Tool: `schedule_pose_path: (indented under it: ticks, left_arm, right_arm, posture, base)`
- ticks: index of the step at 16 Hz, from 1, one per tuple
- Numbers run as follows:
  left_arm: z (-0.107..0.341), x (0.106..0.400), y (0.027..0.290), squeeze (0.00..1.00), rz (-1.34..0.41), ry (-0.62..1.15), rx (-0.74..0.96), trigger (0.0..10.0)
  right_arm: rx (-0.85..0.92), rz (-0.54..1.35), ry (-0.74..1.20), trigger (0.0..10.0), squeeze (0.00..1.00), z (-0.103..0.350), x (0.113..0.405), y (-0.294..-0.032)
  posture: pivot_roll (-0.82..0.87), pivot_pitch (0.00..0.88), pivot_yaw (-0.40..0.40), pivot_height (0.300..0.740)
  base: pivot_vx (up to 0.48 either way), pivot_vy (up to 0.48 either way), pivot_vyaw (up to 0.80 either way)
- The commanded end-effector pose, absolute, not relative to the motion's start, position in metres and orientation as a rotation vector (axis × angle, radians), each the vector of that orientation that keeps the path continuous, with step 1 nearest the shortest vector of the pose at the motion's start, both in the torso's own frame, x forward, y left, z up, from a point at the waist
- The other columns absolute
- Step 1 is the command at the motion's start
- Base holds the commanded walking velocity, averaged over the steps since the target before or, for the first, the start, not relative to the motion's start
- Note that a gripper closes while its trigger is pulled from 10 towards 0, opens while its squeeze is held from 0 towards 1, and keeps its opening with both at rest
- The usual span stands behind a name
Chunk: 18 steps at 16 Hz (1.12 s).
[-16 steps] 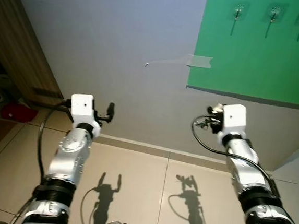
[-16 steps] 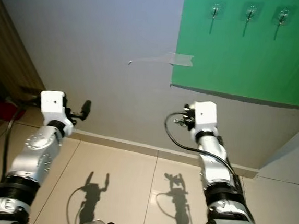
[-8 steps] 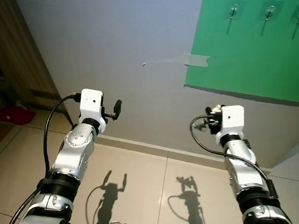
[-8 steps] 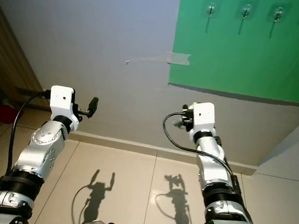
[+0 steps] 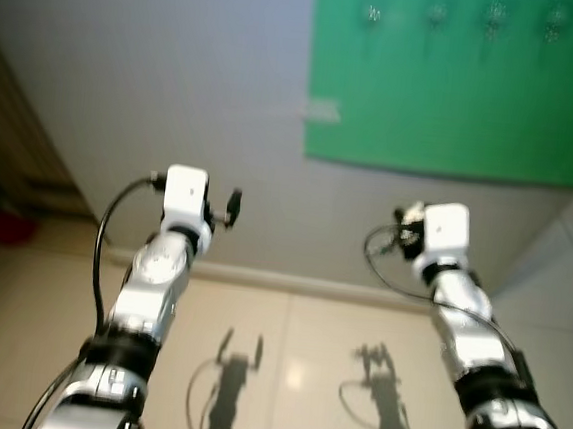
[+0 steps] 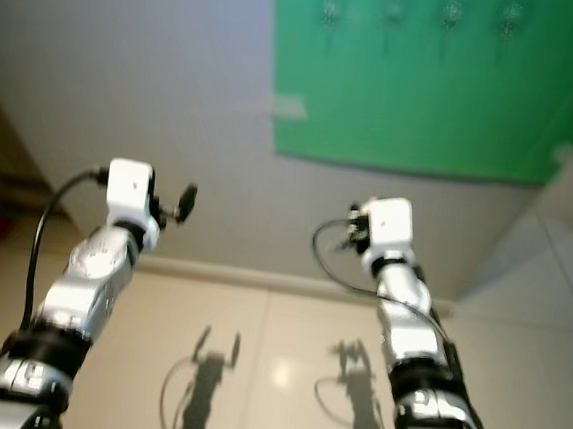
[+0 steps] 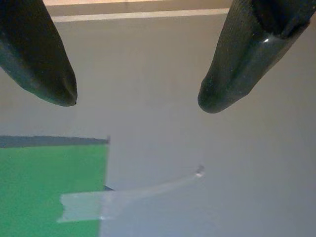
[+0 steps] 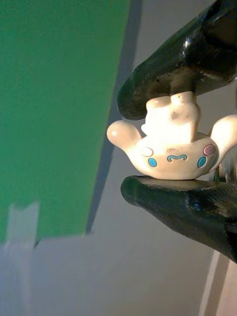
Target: Hang keys on a hook
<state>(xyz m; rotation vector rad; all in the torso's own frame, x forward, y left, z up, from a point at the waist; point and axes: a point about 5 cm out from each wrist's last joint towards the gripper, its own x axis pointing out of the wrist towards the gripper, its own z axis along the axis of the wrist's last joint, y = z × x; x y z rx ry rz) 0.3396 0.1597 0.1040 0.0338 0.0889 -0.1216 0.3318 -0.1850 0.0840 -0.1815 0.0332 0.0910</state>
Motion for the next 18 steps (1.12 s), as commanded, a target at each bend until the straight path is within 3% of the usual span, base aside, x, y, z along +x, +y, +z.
schedule_pose_path:
  ticks: [1, 3, 7, 15, 18]
  left_arm:
    - [0.099, 0.337, 0.171, 0.0, -0.091, 0.105, 0.025, 10.0]
    - [0.097, 0.336, 0.174, 0.0, -0.083, 0.106, 0.02, 10.0]
    - [0.069, 0.306, 0.196, 0.0, 0.008, 0.181, -0.155, 10.0]
    - [0.071, 0.301, 0.186, 0.0, -0.019, 0.169, -0.105, 10.0]
    - [0.074, 0.304, 0.188, 0.0, -0.016, 0.169, -0.066, 10.0]
  right_arm:
    - [-0.171, 0.102, 0.01, 10.0, 0.0, 0.088, 0.333, -0.181]
    - [-0.164, 0.095, 0.006, 10.0, 0.0, 0.087, 0.33, -0.184]
    - [-0.14, 0.131, 0.059, 10.0, 0.0, 0.063, 0.3, -0.183]
    - [-0.128, 0.149, 0.065, 10.0, 0.0, 0.065, 0.299, -0.174]
    - [-0.129, 0.149, 0.07, 10.0, 0.0, 0.065, 0.299, -0.172]
  posture:
    - [-0.12, 0.0, 0.088, 0.74]
    - [-0.11, 0.0, 0.087, 0.74]
    - [-0.11, 0.0, 0.077, 0.74]
    - [-0.1, 0.0, 0.067, 0.74]
    - [-0.1, 0.0, 0.074, 0.74]
  base:
    - [0.0, -0.472, 0.0]
    - [0.0, 0.0, 0.0]
    - [0.0, 0.0, 0.0]
    - [0.0, 0.0, 0.0]
    - [0.435, 0.0, 0.0]
